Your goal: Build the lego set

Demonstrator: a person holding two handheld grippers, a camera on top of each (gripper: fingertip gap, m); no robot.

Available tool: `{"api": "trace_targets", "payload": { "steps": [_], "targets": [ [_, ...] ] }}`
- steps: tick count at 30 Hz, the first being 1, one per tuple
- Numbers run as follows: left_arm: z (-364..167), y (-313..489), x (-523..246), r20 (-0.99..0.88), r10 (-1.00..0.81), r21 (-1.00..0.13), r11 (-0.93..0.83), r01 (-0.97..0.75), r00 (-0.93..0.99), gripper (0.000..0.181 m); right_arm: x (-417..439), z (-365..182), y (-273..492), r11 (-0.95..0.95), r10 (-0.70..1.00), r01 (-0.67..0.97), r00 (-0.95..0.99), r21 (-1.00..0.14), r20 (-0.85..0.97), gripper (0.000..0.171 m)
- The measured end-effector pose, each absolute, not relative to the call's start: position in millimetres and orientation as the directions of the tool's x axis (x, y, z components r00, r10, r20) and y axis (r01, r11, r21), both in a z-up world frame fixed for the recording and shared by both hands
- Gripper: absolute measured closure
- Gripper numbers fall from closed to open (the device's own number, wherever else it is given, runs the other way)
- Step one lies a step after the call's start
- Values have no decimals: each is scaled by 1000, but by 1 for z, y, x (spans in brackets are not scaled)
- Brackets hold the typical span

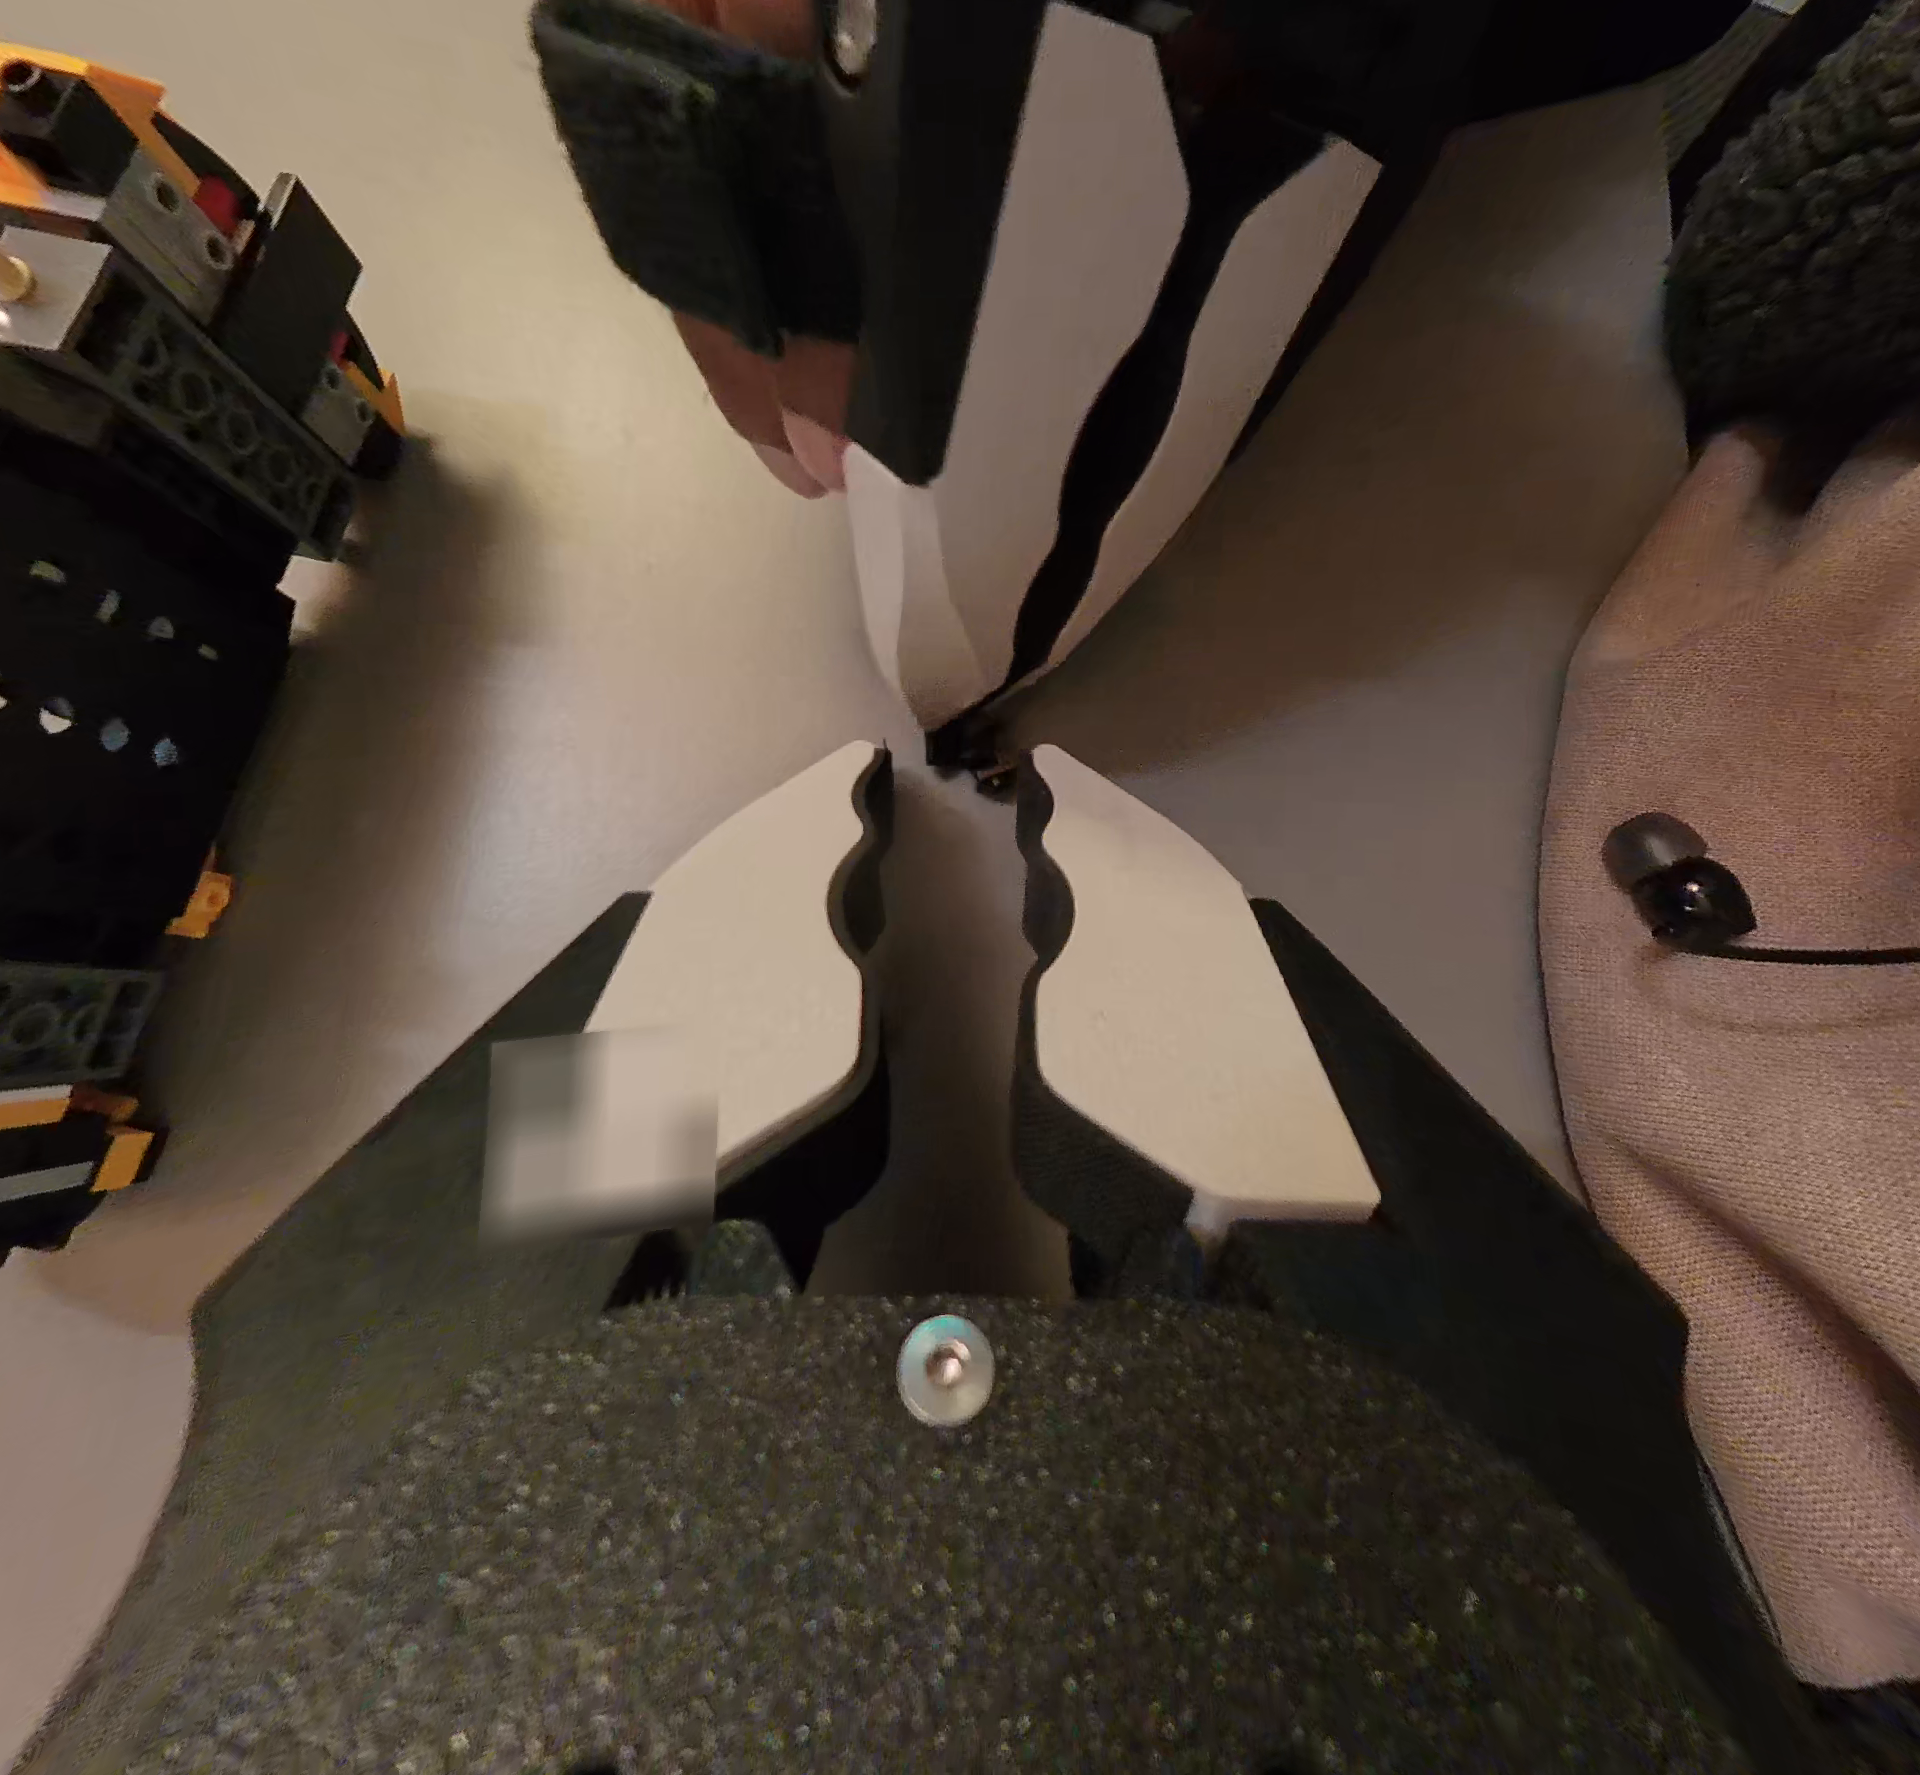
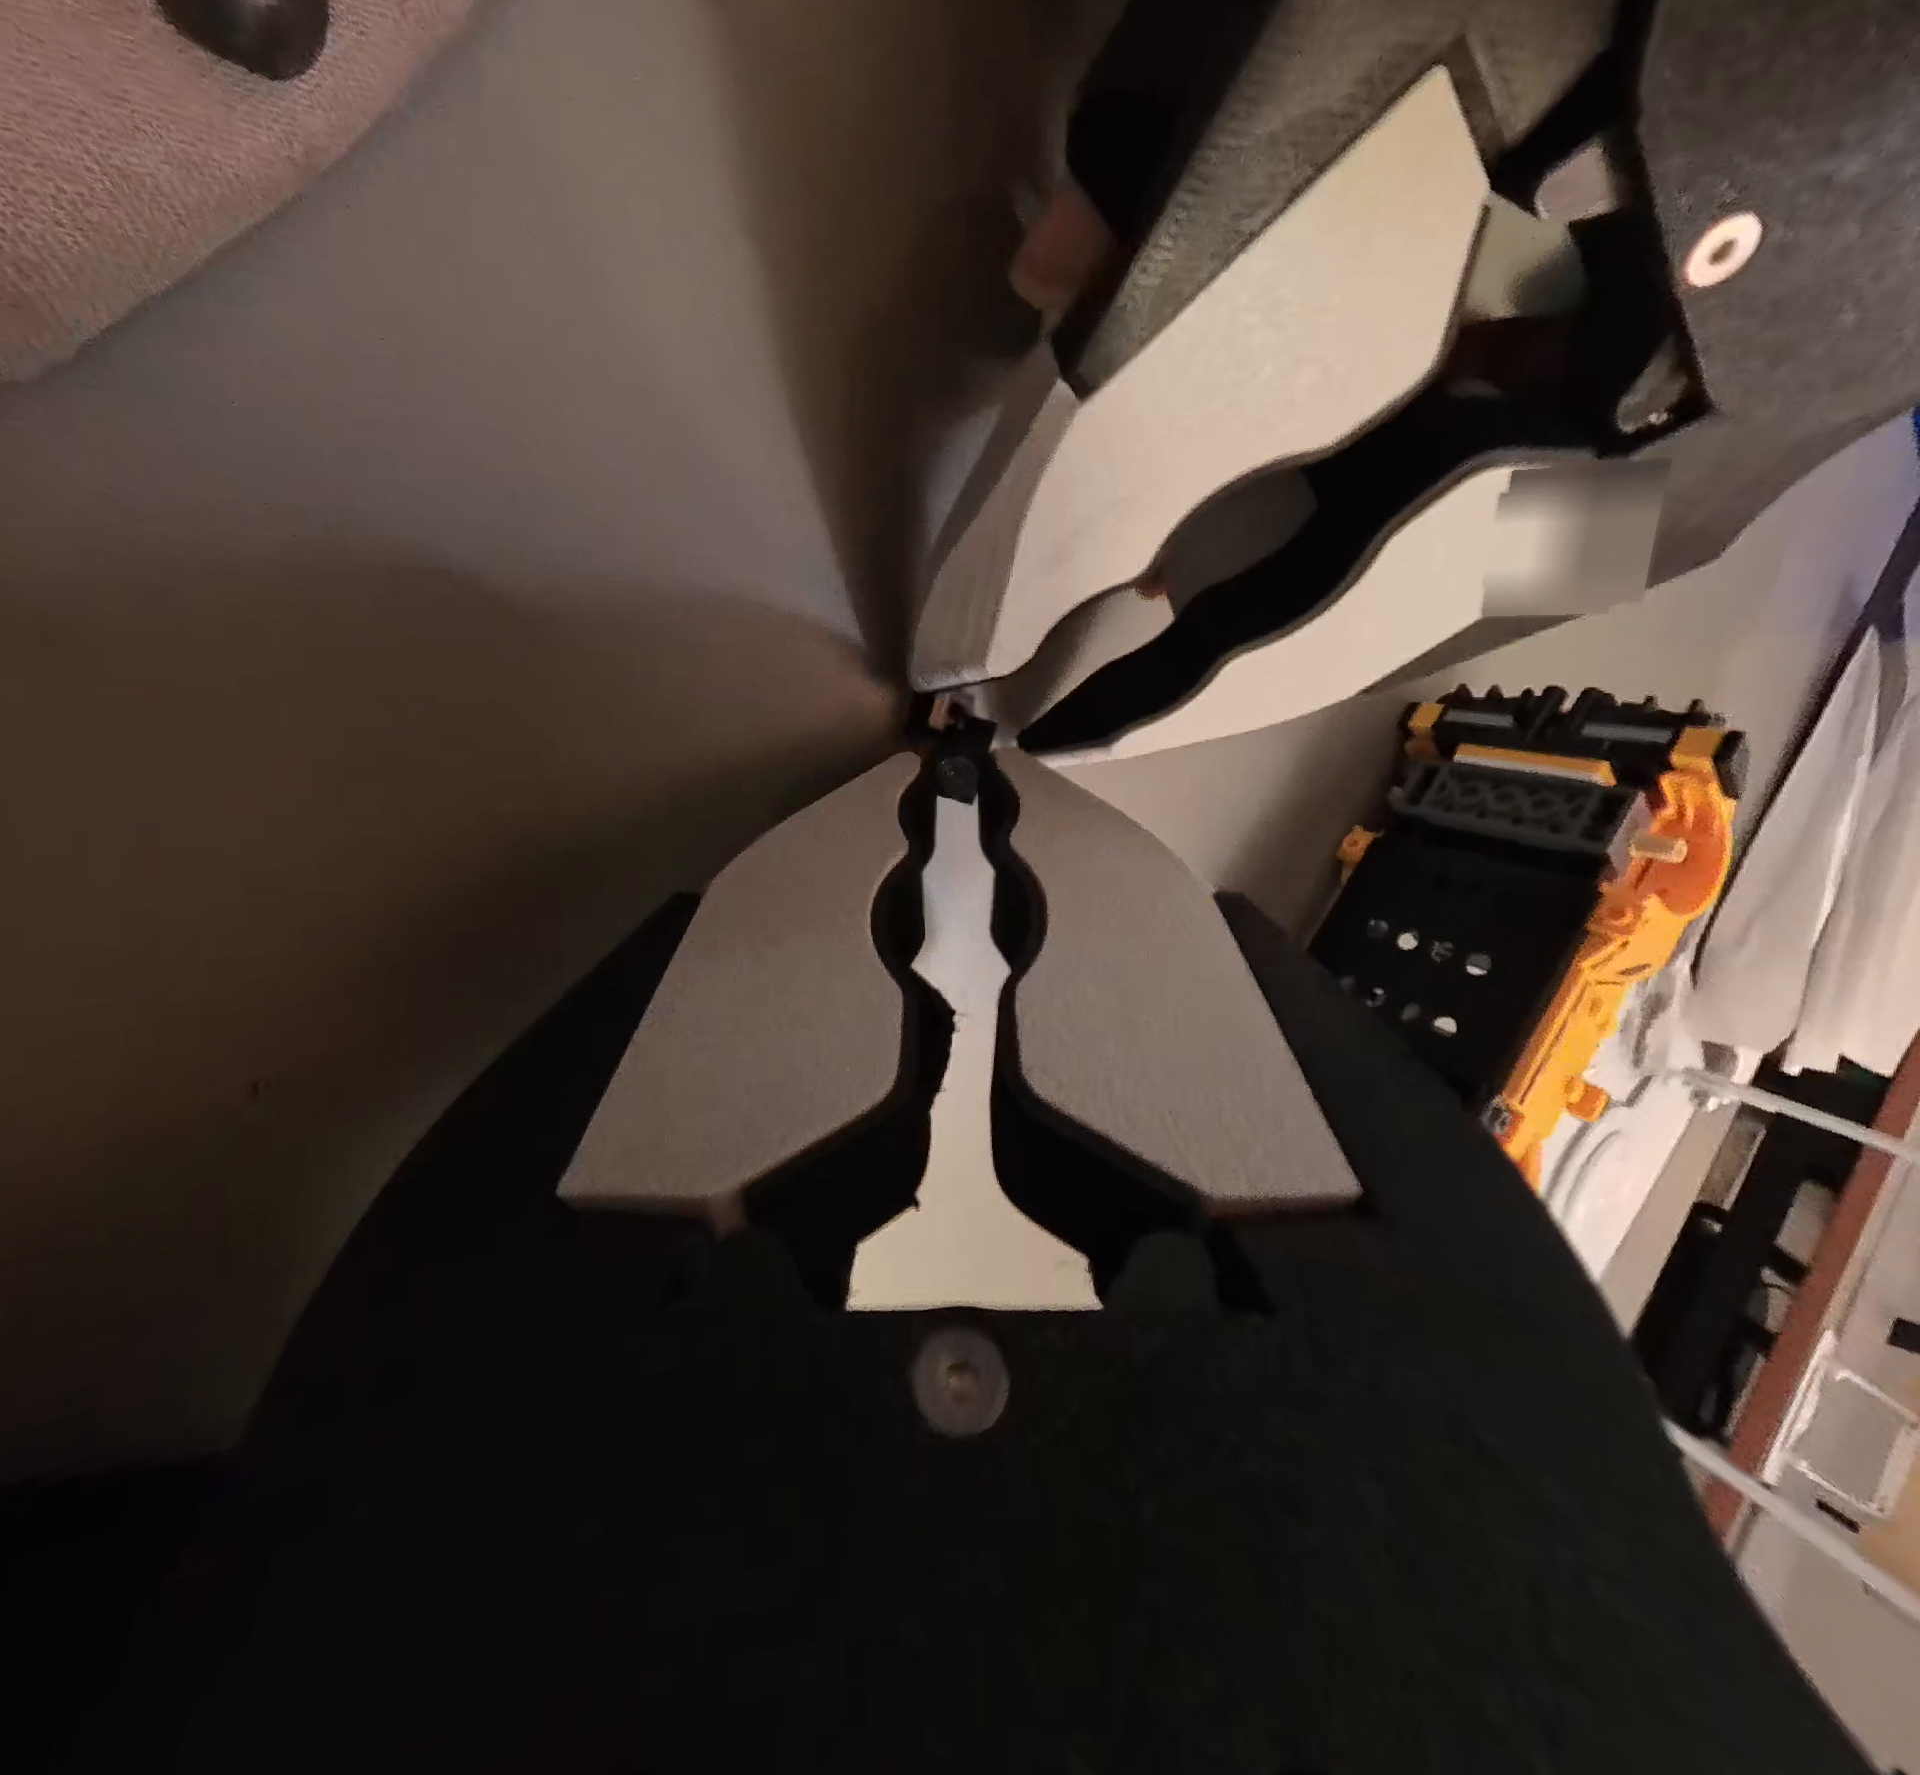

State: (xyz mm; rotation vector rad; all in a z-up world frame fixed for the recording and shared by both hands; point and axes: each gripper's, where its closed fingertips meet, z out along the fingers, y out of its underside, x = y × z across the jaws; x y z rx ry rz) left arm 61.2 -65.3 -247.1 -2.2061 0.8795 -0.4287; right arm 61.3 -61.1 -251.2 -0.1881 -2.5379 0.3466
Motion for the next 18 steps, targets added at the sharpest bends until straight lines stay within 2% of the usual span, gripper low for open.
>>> {"api": "trace_targets", "payload": {
  "steps": [12,18],
  "targets": [
    [-248,-68,67,21,-725,-720,-489,-493,689,166,67,-249,-64,970,137,-11,-802,-244,582,164],
    [-248,-68,71,14,-734,-725,-476,-499,679,158,70,-251,-63,972,137,-8,-794,-235,593,164]
  ]
}}
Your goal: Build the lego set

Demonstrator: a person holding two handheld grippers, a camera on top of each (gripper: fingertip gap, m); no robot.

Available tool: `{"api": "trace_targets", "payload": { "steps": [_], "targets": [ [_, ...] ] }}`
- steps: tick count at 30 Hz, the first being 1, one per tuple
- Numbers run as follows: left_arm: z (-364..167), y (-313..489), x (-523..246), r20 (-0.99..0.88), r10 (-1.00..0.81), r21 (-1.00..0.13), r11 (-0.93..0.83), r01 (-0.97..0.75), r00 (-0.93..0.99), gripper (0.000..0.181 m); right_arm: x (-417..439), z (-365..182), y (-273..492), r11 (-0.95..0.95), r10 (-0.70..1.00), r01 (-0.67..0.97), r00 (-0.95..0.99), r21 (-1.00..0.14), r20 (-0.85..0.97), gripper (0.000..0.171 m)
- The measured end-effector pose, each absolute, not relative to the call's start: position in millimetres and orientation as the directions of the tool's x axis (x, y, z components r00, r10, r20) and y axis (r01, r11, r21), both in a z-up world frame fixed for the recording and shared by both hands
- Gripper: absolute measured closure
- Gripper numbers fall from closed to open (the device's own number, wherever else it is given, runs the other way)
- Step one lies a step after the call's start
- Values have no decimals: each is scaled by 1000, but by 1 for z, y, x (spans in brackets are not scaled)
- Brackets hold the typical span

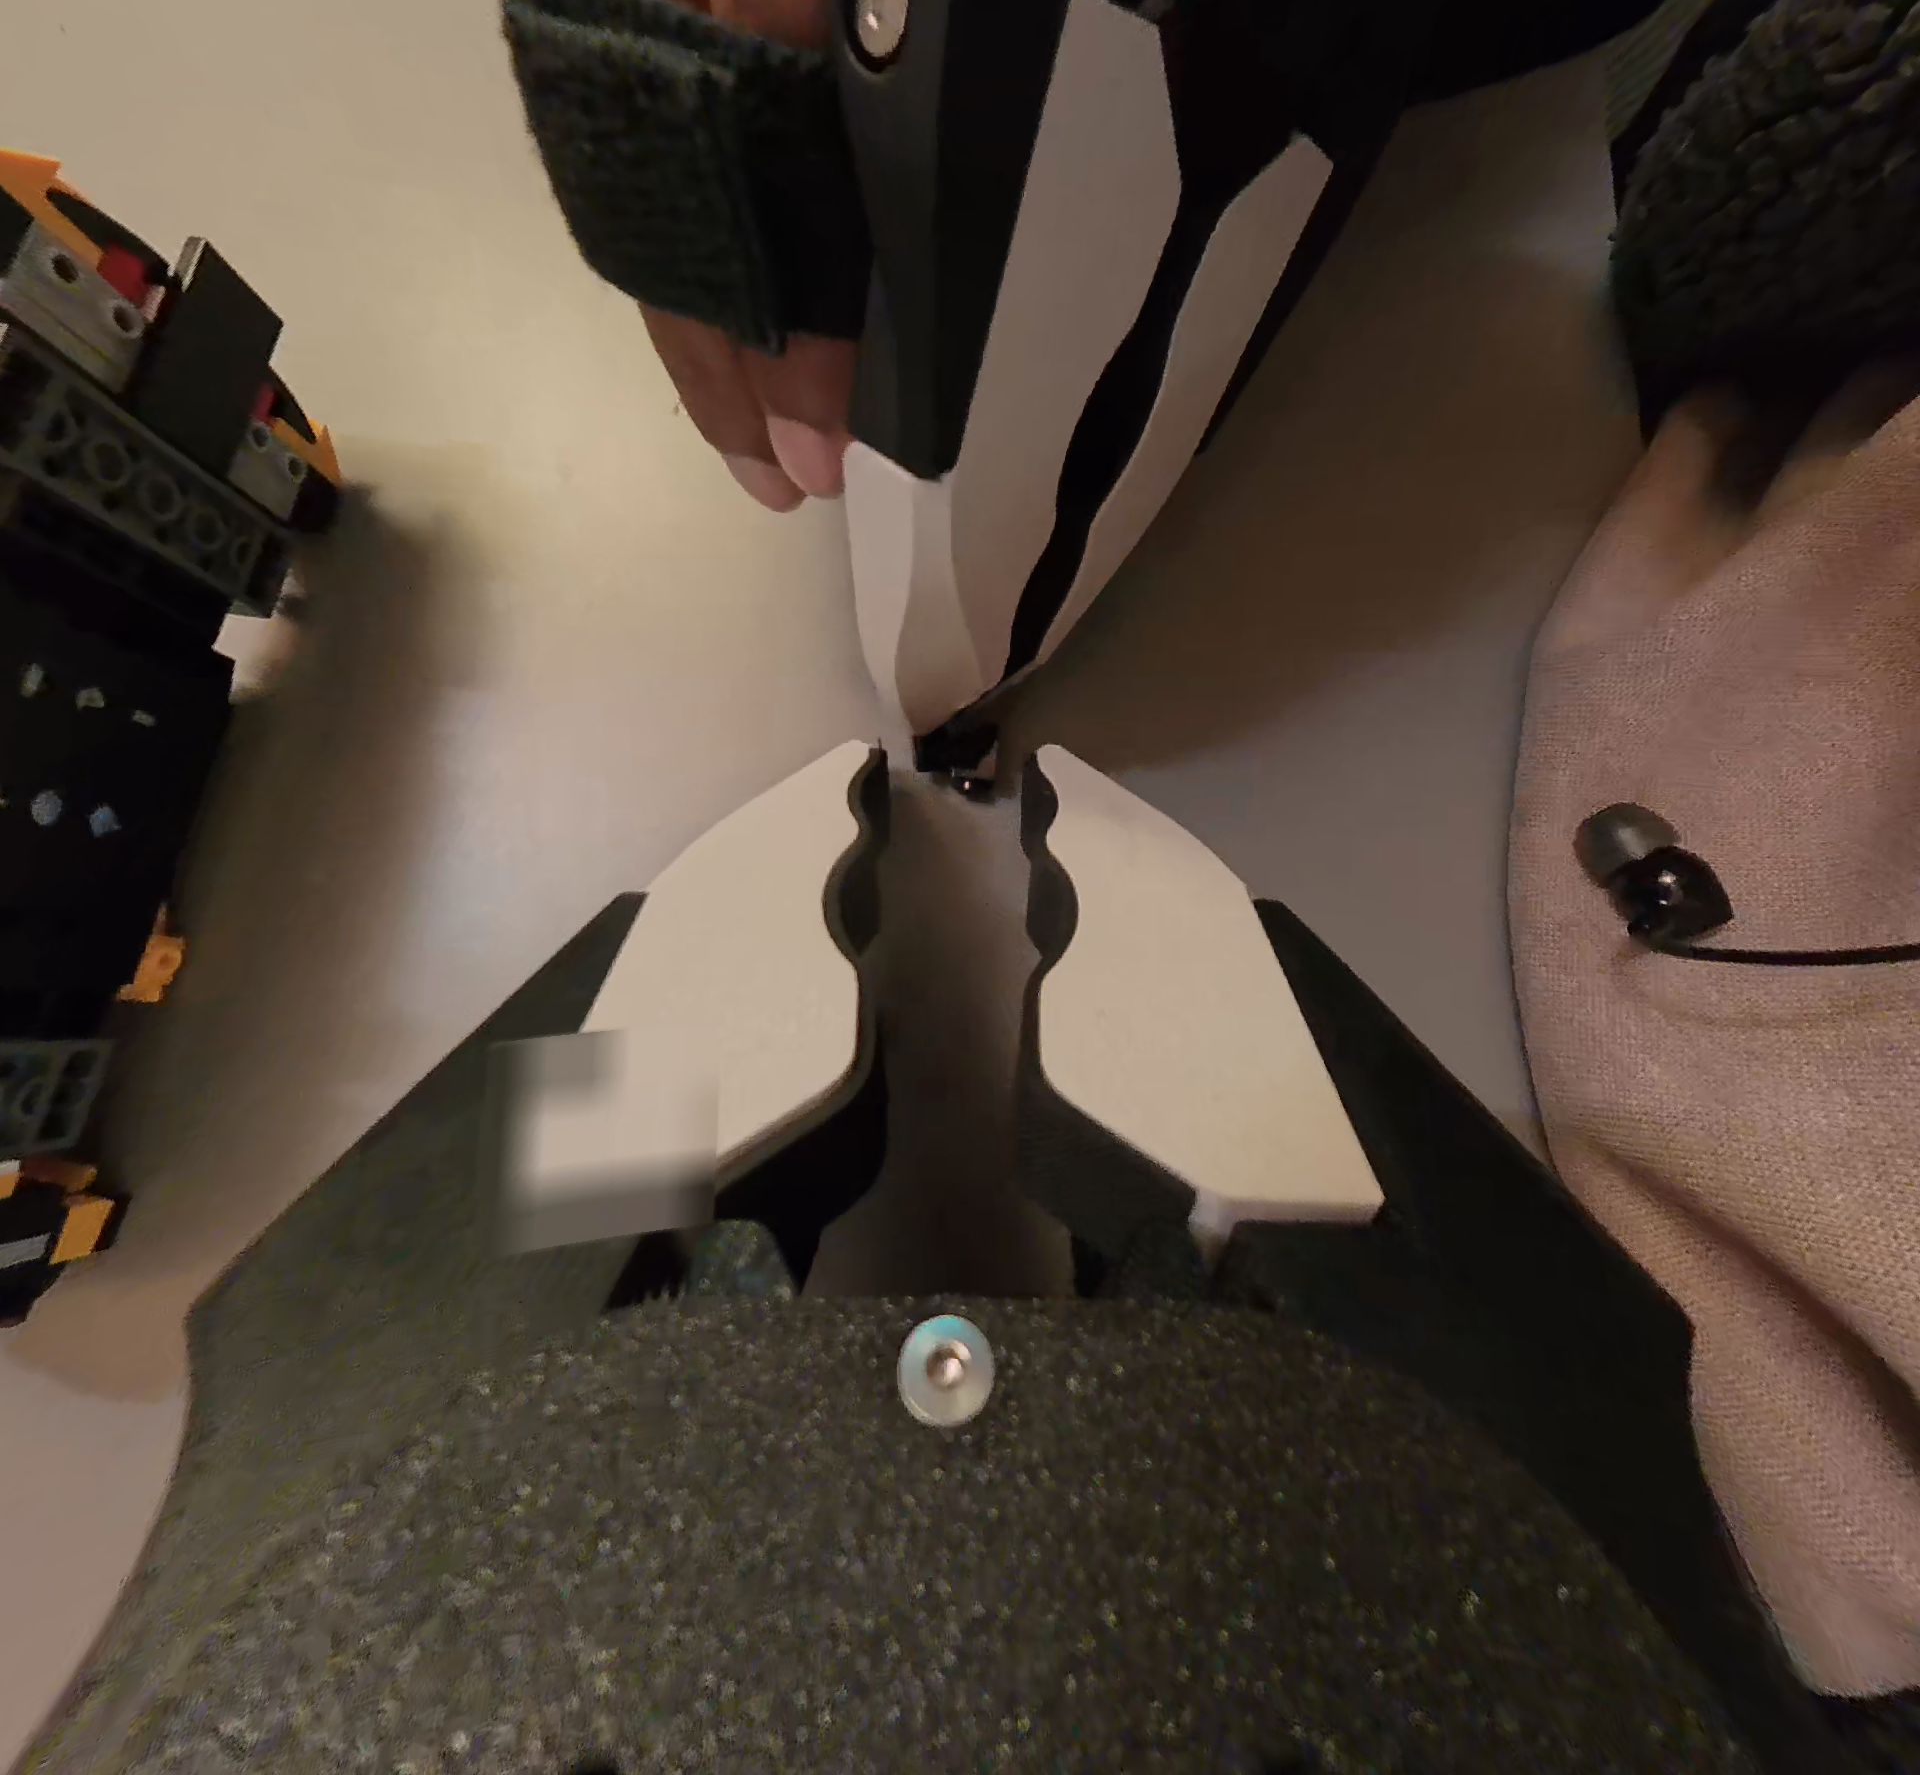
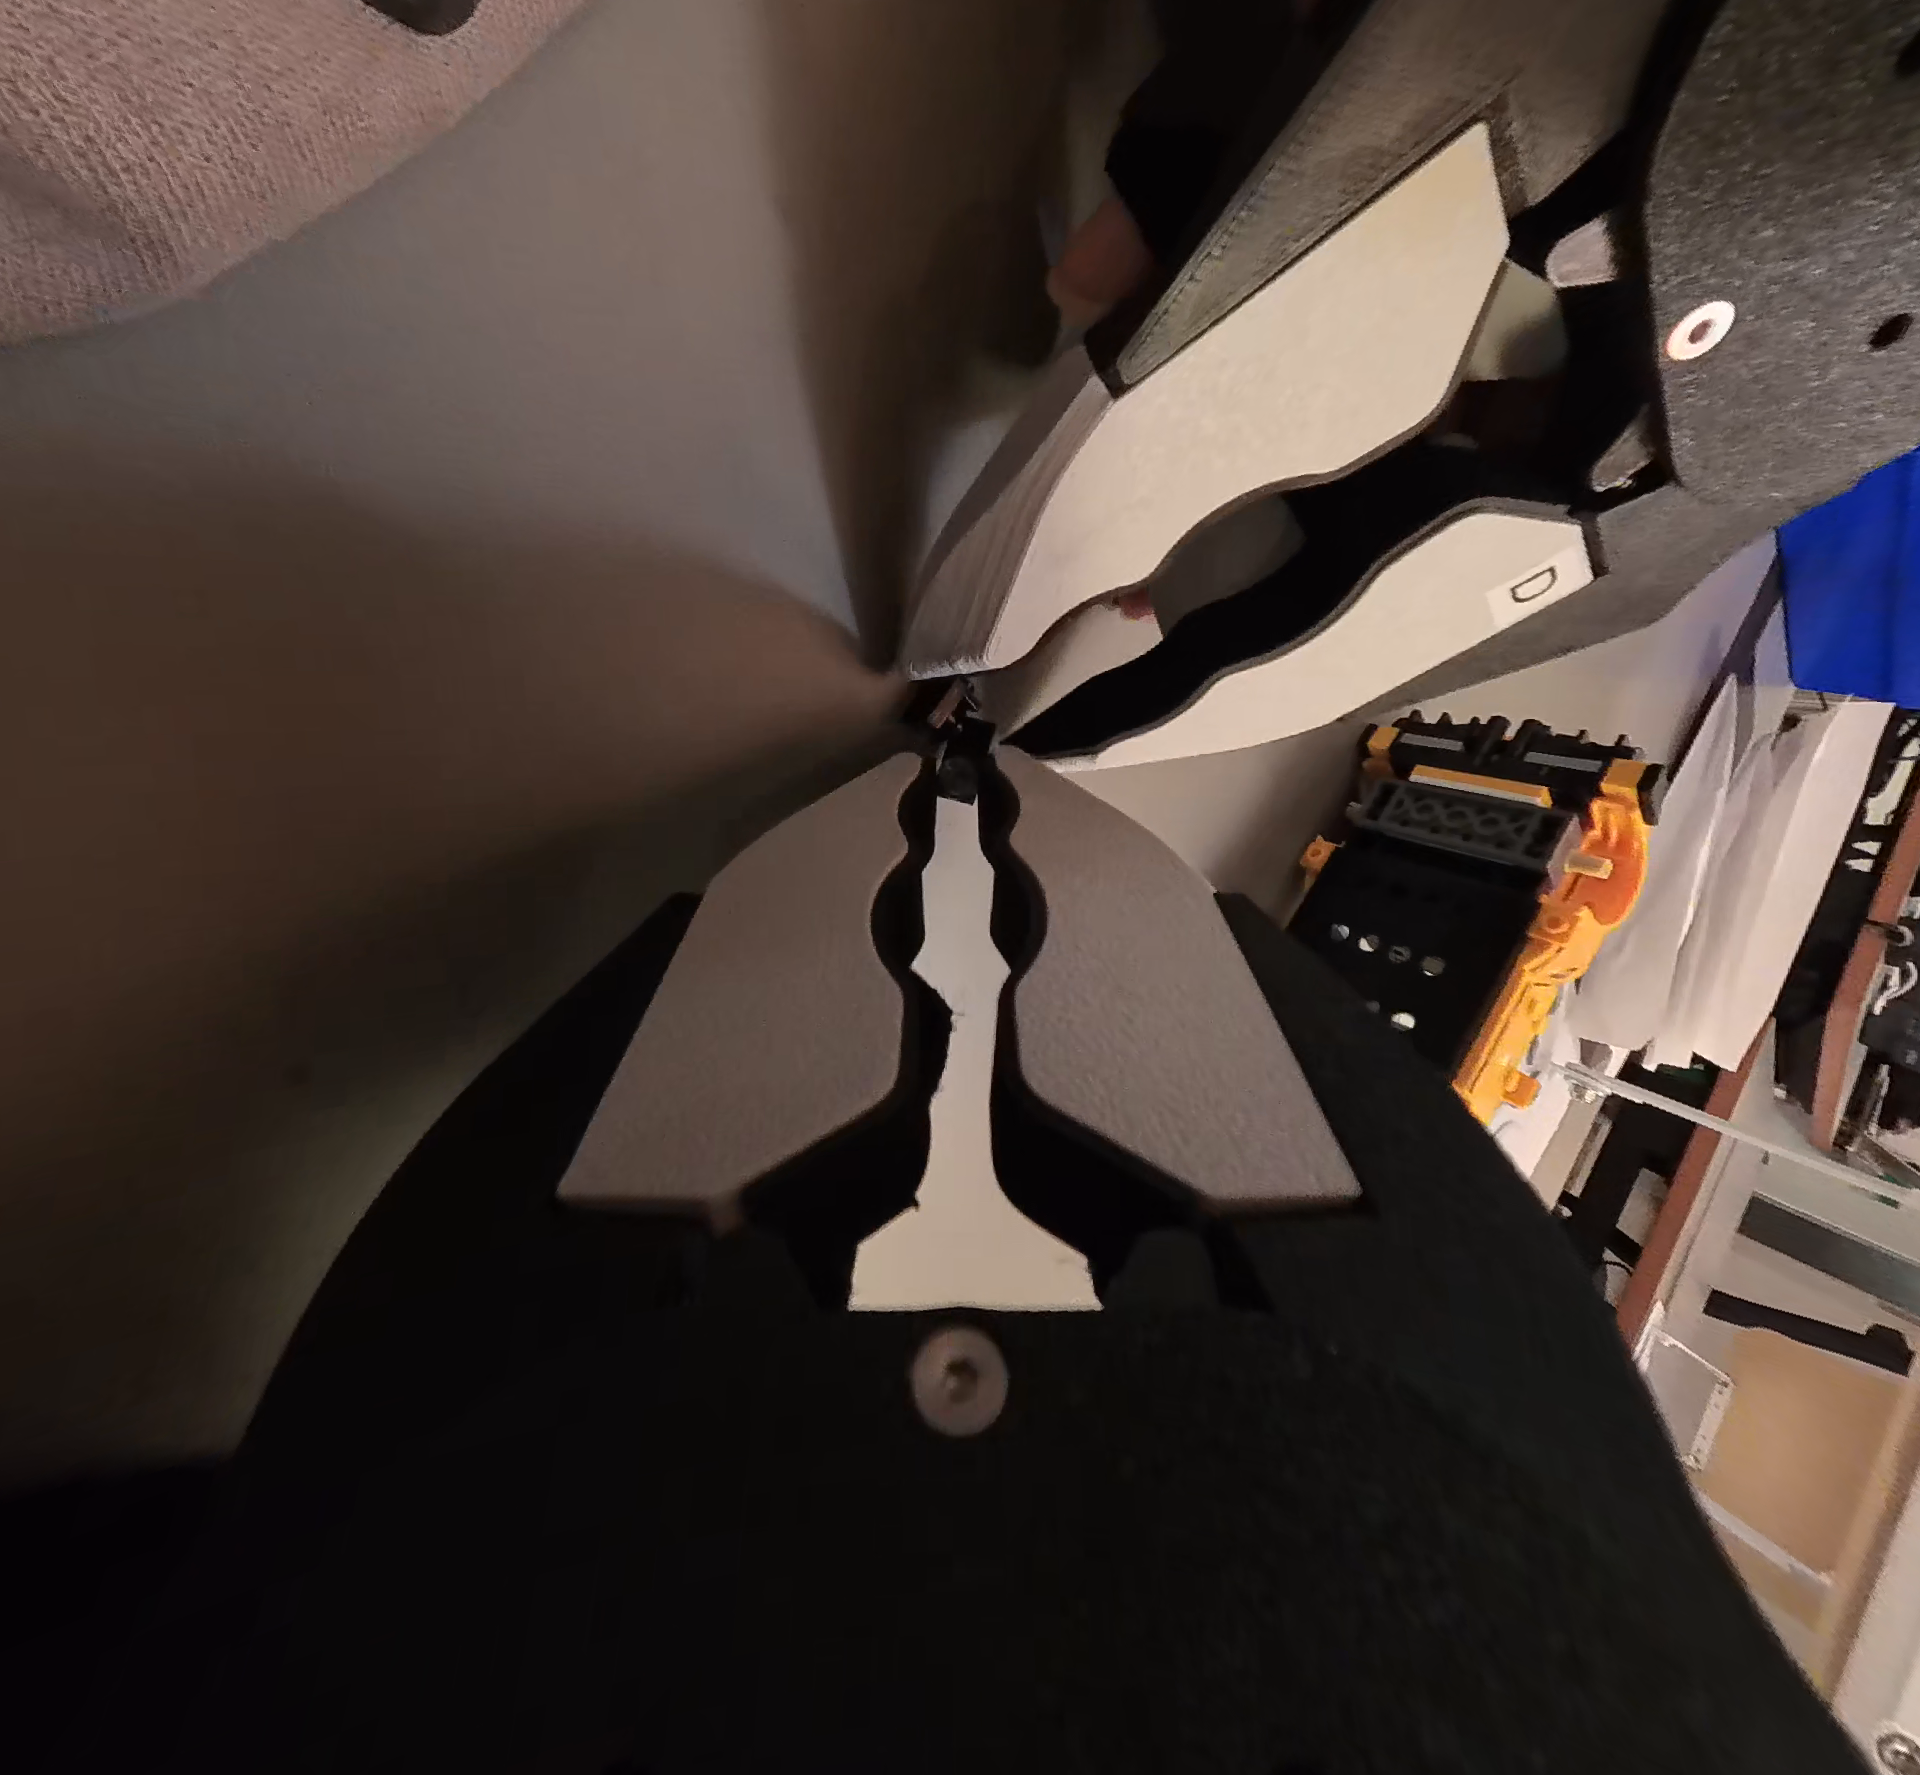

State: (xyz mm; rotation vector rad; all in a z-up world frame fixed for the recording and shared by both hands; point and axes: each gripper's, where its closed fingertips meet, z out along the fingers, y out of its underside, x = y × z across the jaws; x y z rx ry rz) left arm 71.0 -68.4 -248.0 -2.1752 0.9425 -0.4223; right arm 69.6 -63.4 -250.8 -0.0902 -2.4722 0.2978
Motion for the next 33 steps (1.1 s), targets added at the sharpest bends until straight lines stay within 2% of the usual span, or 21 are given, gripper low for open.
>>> {"api": "trace_targets", "payload": {
  "steps": [12,21,25,29,33],
  "targets": [
    [-250,-67,77,-34,-754,-722,-435,-538,655,165,75,-252,-68,981,77,-54,-778,-188,624,164],
    [-251,-67,77,-50,-763,-727,-415,-547,645,170,76,-251,-71,976,94,-59,-759,-211,644,164],
    [-251,-68,77,-56,-763,-725,-412,-552,643,170,78,-248,-70,946,232,38,-771,-321,593,160],
    [-251,-67,77,-59,-763,-723,-412,-555,644,169,81,-243,-70,817,488,250,-780,-519,392,149],
    [-251,-67,77,-68,-764,-723,-406,-560,642,170,78,-247,-71,726,603,379,-751,-573,268,154]
  ]
}}
